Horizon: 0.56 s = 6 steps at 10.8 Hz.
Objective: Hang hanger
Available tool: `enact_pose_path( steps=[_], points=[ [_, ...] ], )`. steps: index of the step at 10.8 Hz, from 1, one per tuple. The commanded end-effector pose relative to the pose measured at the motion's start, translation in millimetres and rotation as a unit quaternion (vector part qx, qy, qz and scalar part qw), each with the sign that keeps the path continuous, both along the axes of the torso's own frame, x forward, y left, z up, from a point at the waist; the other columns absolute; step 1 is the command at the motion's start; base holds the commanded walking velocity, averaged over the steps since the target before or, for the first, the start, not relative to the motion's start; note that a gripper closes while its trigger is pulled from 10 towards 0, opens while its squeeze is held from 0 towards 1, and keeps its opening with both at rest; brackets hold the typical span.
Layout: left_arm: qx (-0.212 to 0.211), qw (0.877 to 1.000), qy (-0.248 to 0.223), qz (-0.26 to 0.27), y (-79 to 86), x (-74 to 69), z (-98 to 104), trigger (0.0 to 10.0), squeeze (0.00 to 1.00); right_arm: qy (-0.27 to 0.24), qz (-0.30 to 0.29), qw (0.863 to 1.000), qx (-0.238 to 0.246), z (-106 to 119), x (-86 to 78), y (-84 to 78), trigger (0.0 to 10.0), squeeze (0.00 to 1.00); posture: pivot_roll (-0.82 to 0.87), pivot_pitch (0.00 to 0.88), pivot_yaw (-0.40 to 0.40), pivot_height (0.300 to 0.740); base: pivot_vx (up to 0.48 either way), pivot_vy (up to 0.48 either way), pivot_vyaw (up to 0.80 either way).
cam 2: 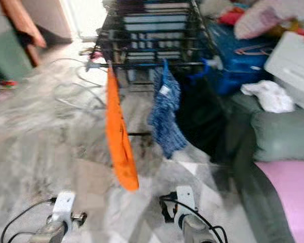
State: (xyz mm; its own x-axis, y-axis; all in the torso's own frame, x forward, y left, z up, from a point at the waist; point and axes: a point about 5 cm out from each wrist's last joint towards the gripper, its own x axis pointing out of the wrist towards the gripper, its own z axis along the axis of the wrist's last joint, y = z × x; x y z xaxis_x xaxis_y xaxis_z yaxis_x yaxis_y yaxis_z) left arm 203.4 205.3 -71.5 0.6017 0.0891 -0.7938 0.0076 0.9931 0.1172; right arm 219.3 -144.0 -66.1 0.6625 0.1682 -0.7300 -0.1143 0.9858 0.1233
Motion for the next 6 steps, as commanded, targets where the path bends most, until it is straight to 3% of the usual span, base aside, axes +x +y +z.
enact_pose_path(
  steps=[1,6],
  points=[
    [-0.001,1.0,0.004,0.003,0.9,-1.1,-0.5,10.0,0.0,0.017,0.004,1.0,-0.001,-3.5,-5.0,0.2,10.0,0.0,-0.22,0.0,0.038,0.74,0.0,0.0,0.8],
    [-0.01,1.0,0.011,0.009,1.2,-7.1,-3.7,10.0,0.0,0.041,-0.001,0.999,-0.006,-5.0,-5.2,2.7,10.0,0.0,-0.22,0.01,0.04,0.74,0.0,0.0,0.0]
  ],
)
